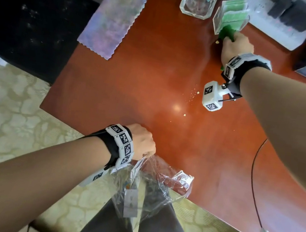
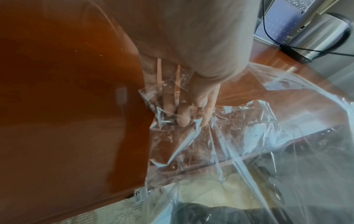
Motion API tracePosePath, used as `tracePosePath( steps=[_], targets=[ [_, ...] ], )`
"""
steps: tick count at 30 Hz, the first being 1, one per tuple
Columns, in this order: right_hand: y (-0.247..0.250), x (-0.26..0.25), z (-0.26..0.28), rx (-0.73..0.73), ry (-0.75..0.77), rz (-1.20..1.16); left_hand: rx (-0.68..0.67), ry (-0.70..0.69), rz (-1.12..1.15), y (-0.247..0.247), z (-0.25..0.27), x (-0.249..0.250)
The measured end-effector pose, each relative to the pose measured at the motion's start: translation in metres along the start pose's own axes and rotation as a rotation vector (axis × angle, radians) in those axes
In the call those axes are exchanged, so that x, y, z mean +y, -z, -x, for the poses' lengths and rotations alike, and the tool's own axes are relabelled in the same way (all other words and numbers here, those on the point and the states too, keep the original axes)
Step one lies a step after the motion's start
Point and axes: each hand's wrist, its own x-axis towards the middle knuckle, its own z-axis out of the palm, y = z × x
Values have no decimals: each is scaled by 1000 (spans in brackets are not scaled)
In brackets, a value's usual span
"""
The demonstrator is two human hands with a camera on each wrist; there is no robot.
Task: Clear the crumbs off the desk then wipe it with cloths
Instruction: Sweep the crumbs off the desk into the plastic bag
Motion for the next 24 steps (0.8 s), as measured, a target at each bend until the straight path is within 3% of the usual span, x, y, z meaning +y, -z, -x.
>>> tracePosePath(
  steps=[13,24],
  targets=[
    [3,2,36,-245,208,26,58,17,-41,-8,4,5],
    [-9,36,114,-402,182,22,126,-7,-85,-21,25,29]
  ],
)
